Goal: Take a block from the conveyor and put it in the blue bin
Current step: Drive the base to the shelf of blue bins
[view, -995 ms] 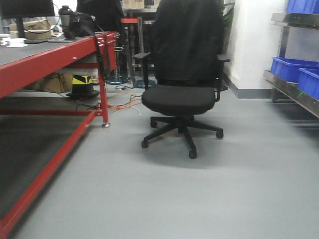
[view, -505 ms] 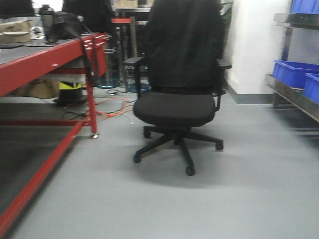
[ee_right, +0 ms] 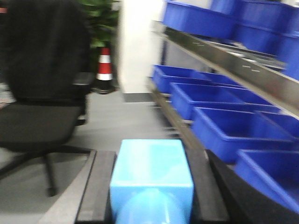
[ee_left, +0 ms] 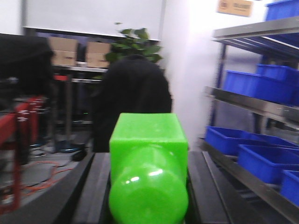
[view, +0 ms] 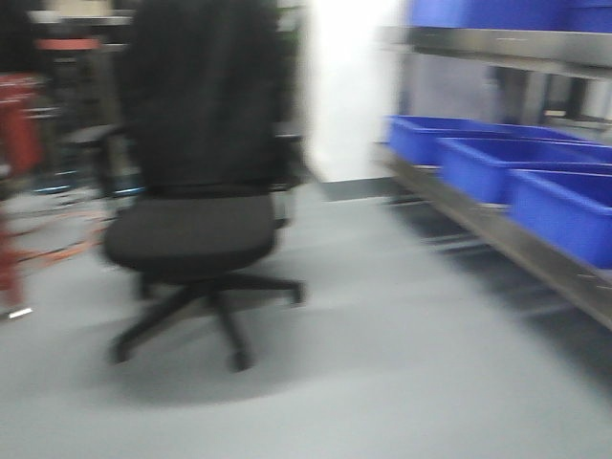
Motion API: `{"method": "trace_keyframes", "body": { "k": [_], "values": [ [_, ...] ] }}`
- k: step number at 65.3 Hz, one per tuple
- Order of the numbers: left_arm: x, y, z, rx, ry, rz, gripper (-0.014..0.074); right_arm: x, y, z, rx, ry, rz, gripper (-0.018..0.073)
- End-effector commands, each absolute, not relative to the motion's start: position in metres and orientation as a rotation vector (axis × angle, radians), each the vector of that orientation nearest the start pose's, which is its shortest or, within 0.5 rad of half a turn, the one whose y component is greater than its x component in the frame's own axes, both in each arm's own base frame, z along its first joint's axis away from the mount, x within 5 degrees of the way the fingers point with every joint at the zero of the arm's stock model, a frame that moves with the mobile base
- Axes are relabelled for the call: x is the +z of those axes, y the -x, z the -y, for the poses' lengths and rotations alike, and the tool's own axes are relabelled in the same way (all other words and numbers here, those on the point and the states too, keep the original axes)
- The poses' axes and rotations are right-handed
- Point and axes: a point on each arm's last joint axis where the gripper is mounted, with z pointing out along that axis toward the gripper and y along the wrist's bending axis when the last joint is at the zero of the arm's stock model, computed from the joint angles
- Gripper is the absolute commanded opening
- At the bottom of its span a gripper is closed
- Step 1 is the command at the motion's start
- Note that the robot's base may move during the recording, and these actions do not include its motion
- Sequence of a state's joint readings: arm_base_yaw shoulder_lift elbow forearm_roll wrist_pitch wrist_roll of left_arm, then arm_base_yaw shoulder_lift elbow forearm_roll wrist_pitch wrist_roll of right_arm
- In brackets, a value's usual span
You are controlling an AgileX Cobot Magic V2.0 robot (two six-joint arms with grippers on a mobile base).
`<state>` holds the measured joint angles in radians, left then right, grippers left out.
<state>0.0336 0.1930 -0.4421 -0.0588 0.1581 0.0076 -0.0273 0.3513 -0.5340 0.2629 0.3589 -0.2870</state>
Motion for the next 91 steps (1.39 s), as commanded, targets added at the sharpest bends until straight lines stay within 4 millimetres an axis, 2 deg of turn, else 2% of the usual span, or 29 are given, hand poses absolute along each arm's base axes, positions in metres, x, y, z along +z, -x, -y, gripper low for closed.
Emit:
{"method": "trace_keyframes", "body": {
  "k": [1,91],
  "values": [
    [0.3364,-0.0477,-0.0009,-0.025,0.057,-1.367,-0.0111,0.3387,-0.0745,-0.0059,0.021,0.076,-1.621,-0.016],
    [0.3364,-0.0477,-0.0009,-0.025,0.057,-1.367,-0.0111,0.3387,-0.0745,-0.0059,0.021,0.076,-1.621,-0.016]
  ]
}}
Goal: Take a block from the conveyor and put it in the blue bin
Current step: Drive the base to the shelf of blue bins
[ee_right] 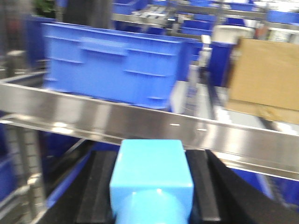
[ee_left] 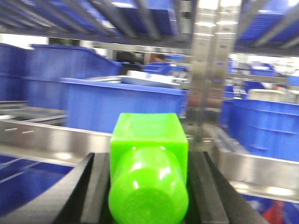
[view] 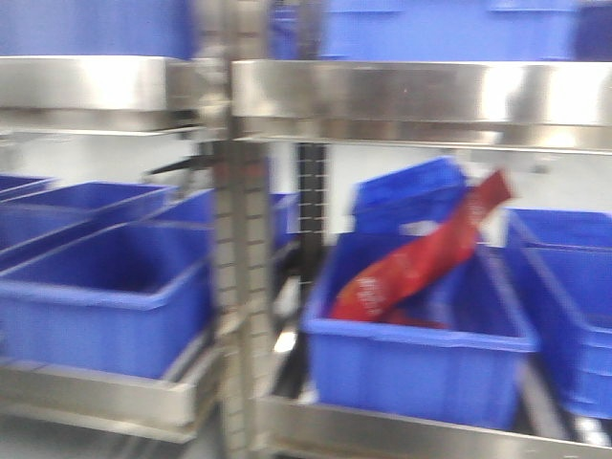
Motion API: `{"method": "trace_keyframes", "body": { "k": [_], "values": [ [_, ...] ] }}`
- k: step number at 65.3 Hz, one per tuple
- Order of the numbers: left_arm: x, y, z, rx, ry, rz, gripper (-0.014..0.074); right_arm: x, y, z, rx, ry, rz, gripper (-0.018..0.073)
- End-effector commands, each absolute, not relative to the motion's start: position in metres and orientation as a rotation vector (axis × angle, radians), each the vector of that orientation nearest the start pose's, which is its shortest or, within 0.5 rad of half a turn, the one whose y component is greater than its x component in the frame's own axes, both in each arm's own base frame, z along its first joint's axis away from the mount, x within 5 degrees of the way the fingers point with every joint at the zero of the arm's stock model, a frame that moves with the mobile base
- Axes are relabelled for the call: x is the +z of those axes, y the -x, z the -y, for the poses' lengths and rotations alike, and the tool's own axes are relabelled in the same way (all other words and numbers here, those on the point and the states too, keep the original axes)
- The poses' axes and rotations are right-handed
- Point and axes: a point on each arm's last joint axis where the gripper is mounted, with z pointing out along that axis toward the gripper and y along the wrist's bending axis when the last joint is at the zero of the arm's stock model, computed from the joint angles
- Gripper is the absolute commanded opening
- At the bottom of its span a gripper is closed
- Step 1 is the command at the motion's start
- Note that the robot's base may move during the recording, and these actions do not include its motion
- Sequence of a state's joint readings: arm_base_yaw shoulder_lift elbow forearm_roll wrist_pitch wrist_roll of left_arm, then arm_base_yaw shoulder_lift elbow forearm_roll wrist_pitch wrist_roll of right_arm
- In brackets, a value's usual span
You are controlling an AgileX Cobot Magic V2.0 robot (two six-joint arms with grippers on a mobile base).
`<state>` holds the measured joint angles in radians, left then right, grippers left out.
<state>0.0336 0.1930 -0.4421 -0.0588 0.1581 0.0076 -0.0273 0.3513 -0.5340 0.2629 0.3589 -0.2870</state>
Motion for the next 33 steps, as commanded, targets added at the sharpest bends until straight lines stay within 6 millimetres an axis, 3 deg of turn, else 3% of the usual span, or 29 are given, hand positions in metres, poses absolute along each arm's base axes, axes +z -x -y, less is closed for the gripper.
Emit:
{"method": "trace_keyframes", "body": {
  "k": [1,33],
  "values": [
    [0.3364,-0.0477,-0.0009,-0.025,0.057,-1.367,-0.0111,0.3387,-0.0745,-0.0059,0.021,0.076,-1.621,-0.016],
    [0.3364,-0.0477,-0.0009,-0.025,0.057,-1.367,-0.0111,0.3387,-0.0745,-0.0059,0.021,0.076,-1.621,-0.0162]
  ]
}}
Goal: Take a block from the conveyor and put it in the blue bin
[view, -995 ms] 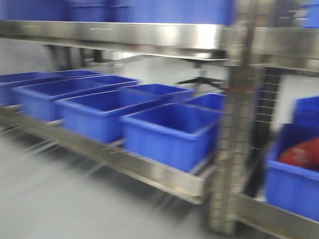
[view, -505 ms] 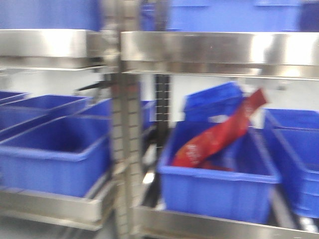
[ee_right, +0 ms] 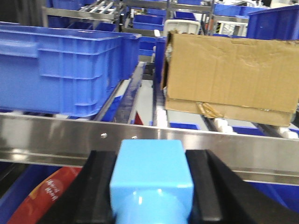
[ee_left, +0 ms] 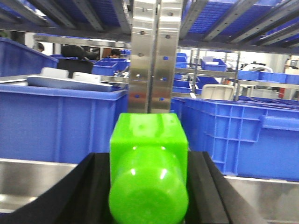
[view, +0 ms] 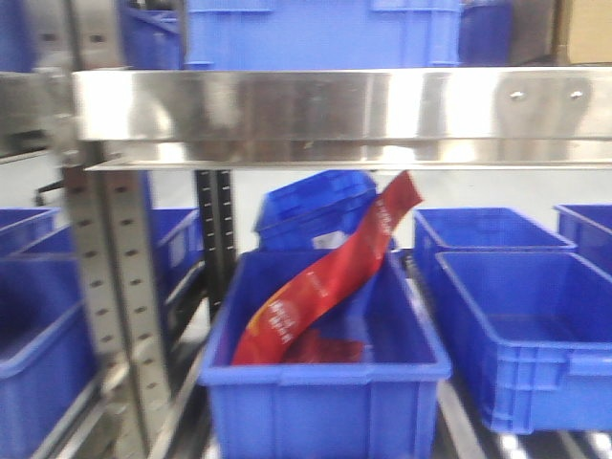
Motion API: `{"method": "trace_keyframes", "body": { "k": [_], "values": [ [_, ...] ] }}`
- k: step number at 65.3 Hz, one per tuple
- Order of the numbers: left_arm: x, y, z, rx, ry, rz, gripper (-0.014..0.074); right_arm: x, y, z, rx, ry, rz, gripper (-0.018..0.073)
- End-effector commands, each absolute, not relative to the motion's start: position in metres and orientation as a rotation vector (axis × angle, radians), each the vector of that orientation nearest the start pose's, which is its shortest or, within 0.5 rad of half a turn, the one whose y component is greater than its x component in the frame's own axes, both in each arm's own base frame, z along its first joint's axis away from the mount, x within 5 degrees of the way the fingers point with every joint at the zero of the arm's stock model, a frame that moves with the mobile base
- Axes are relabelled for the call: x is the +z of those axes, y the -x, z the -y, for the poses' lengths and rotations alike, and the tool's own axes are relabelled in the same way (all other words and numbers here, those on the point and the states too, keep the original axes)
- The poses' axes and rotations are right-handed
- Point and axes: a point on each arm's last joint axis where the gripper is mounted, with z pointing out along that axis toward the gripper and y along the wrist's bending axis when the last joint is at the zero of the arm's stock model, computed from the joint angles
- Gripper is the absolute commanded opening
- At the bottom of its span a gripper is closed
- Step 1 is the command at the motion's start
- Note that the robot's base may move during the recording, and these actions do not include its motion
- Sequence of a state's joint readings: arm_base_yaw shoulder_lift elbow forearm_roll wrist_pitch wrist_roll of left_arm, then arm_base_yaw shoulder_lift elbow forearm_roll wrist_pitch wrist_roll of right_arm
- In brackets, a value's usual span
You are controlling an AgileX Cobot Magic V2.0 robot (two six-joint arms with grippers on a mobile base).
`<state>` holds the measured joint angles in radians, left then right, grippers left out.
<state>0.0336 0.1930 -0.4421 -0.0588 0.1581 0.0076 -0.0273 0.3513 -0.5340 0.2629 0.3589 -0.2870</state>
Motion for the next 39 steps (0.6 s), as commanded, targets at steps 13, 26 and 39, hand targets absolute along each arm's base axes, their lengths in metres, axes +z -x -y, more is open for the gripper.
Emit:
{"method": "trace_keyframes", "body": {
  "k": [13,26,39],
  "values": [
    [0.3364,-0.0477,-0.0009,-0.025,0.057,-1.367,-0.0111,0.3387,-0.0745,-0.0059,0.021,0.076,-1.621,-0.0162],
    [0.3364,-0.0477,-0.0009,-0.025,0.057,-1.367,-0.0111,0.3387,-0.0745,-0.0059,0.021,0.076,-1.621,-0.0162],
    [0.3364,-0.0477,-0.0009,-0.025,0.057,-1.367,-0.0111,0.3387,-0.0745,-0.0059,0.021,0.076,-1.621,-0.0162]
  ]
}}
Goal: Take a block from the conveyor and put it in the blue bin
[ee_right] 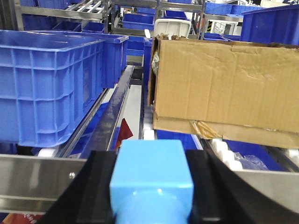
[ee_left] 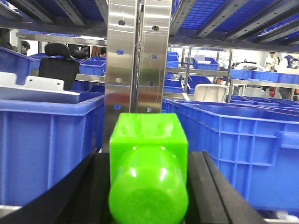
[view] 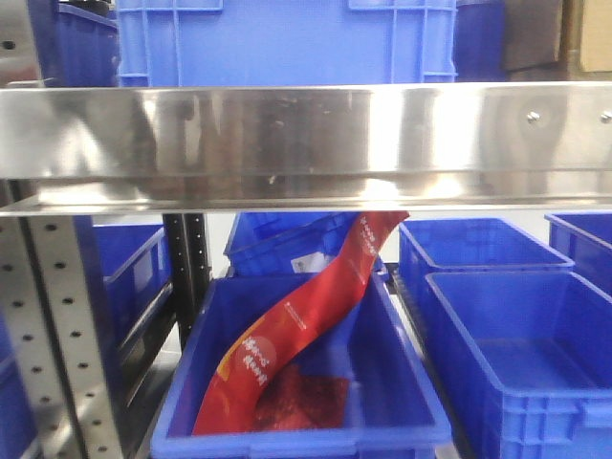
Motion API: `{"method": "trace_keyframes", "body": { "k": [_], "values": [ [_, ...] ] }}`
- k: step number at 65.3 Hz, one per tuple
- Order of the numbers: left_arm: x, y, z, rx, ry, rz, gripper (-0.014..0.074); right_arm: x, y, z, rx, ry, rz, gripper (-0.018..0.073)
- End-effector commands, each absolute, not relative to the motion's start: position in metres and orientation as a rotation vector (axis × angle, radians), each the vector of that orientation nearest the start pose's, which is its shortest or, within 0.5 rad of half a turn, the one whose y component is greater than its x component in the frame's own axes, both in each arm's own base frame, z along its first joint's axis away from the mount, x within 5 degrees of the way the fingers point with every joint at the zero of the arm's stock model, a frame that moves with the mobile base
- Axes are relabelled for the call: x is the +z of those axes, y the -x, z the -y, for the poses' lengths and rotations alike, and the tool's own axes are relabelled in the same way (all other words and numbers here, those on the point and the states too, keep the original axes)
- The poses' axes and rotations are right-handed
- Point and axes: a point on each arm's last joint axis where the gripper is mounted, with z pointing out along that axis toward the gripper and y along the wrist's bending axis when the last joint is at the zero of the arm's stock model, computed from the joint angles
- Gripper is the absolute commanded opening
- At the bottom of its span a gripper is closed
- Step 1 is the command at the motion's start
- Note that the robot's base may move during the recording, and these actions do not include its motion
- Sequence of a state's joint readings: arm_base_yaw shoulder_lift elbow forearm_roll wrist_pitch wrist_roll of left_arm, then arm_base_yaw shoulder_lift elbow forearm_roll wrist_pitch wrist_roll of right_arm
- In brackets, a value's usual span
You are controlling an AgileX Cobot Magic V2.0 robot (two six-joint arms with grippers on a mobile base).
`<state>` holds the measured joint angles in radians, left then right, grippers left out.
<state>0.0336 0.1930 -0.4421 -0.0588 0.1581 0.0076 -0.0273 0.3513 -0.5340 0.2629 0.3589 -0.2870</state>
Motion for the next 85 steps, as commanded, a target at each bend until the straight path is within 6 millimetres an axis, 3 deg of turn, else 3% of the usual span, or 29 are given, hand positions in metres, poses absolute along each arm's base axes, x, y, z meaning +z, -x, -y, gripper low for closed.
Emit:
{"method": "trace_keyframes", "body": {
  "k": [1,85],
  "values": [
    [0.3364,-0.0477,-0.0009,-0.025,0.057,-1.367,-0.0111,0.3387,-0.0745,-0.0059,0.021,0.076,-1.621,-0.0162],
    [0.3364,-0.0477,-0.0009,-0.025,0.057,-1.367,-0.0111,0.3387,-0.0745,-0.0059,0.021,0.076,-1.621,-0.0162]
  ]
}}
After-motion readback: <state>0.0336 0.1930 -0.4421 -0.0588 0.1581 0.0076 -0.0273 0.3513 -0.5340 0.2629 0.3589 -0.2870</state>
